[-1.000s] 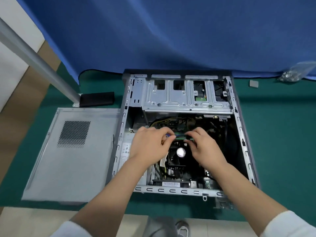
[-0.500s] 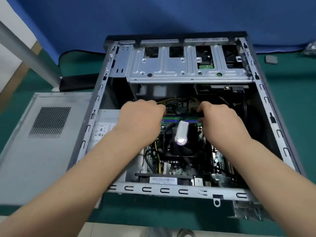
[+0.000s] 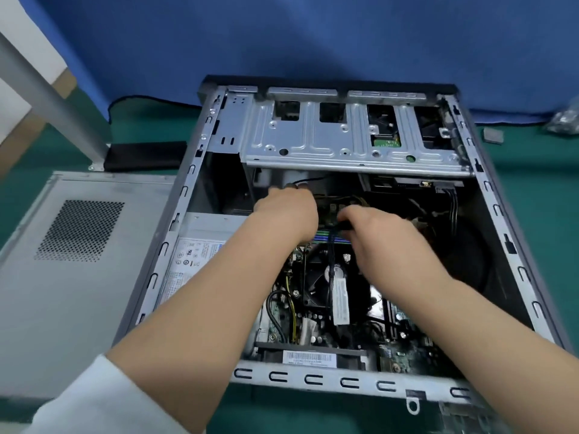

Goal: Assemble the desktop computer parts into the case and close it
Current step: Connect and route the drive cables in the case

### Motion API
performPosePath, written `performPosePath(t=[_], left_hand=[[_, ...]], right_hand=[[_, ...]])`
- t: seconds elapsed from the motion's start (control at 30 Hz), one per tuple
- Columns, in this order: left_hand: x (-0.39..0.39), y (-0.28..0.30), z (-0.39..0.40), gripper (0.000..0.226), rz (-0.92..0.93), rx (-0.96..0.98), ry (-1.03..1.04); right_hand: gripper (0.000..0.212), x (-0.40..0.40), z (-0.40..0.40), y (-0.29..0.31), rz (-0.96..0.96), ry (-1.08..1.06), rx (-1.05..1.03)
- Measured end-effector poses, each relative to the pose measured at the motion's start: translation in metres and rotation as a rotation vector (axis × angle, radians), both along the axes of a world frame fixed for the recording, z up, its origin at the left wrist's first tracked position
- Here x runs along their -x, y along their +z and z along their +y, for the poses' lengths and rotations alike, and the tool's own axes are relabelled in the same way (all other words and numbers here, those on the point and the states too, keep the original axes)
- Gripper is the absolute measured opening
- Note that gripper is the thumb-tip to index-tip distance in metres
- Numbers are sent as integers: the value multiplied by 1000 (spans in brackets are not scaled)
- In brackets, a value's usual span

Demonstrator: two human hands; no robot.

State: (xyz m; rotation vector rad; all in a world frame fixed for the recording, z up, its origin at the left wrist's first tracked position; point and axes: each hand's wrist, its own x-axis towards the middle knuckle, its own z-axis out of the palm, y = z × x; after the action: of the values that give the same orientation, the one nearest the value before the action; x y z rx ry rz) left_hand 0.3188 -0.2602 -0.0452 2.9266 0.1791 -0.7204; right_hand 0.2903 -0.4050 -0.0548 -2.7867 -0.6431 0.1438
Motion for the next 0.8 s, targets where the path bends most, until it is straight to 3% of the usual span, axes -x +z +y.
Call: performPosePath(t=[0.1, 0.23, 0.43, 0.63, 0.8], left_hand=[[-5, 6, 1, 42, 15, 49, 90], [-7, 6, 2, 40, 8, 77, 138], [-4, 3, 1, 6, 172, -26, 63], [-5, -3, 3, 37, 155, -74, 51], [-3, -1, 0, 42, 177, -97, 57]], right_hand=[[29, -4, 19, -6, 77, 41, 40], [25, -27, 42, -16, 141, -87, 76], [25, -49, 54, -30, 250, -332, -27], [25, -55, 48, -34, 196, -367, 28], [26, -55, 48, -37, 204, -334, 92]])
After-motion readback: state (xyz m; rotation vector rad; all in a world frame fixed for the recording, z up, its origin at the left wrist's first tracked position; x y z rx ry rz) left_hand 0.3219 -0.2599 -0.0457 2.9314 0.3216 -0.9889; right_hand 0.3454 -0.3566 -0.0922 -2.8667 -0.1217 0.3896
